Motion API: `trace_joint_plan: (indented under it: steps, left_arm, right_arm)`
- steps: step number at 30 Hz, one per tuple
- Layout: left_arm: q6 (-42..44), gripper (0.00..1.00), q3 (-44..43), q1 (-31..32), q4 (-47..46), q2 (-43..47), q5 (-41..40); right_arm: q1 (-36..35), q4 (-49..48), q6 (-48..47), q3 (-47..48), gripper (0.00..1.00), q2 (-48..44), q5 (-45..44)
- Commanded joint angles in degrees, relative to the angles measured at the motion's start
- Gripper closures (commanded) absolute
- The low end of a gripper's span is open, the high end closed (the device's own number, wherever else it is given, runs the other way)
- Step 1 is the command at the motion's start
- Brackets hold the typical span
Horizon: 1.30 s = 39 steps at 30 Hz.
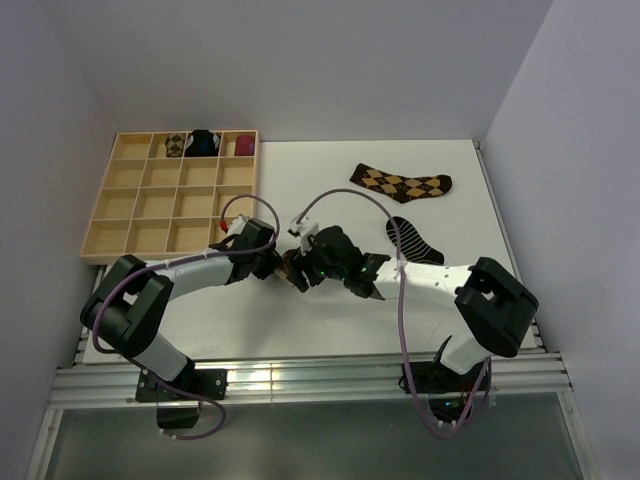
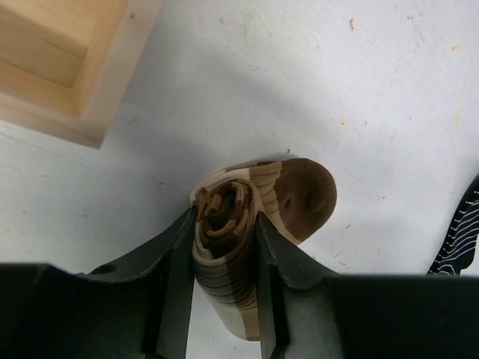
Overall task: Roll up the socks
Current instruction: Roll the sock at the center of the board.
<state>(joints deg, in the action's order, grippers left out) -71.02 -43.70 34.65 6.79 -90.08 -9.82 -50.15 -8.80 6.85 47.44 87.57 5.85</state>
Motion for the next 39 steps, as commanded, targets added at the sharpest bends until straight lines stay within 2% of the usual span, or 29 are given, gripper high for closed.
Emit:
trace_joint_plan:
  steps: [1, 12, 27, 32, 33, 36, 37, 38, 39]
  left_arm:
    - [3.0, 0.69, -1.0, 0.8, 5.6, -2.4, -1.1]
    - [3.5, 0.69, -2.1, 0.9, 6.0, -2.6, -0.5]
    - [3.7, 0.70, -2.8, 1.3, 6.4, -3.6, 0.2]
    - [3.9, 0.69, -3.2, 1.6, 6.5, -4.0, 0.5]
    - [3.9, 0.68, -3.1, 1.6, 6.1, -4.0, 0.6]
    - [3.8, 0.61, -2.1, 1.6, 4.7, -2.7, 1.0]
    - [3.7, 0.59, -1.8, 1.6, 3.8, -2.3, 1.0]
    - [3.8, 0.56, -1.6, 1.6, 3.4, -1.3, 0.9]
    - [3.8, 0.52, -1.0, 1.6, 3.1, -0.8, 0.9]
  right_arm:
    - [-4.4, -5.6, -4.5, -0.1, 0.30, 1.4, -10.1]
    - [-9.9, -7.1, -8.3, 2.6, 0.31, 9.6, -17.7]
    - [-10.3, -12.0, -9.5, 3.5, 0.35, 15.1, -22.0]
    - [-10.3, -12.5, -9.1, 3.6, 0.52, 15.0, -21.9]
    - [-10.3, -12.4, -8.5, 3.6, 0.66, 15.2, -21.3]
    - [-9.9, -11.8, -7.2, 3.4, 0.85, 15.3, -19.1]
    - [-9.6, -10.6, -6.9, 3.4, 0.95, 15.3, -18.2]
    - [-9.1, -10.2, -5.3, 3.2, 1.00, 15.2, -17.1]
    - [-7.8, -9.8, -3.5, 2.9, 1.00, 14.8, -14.0]
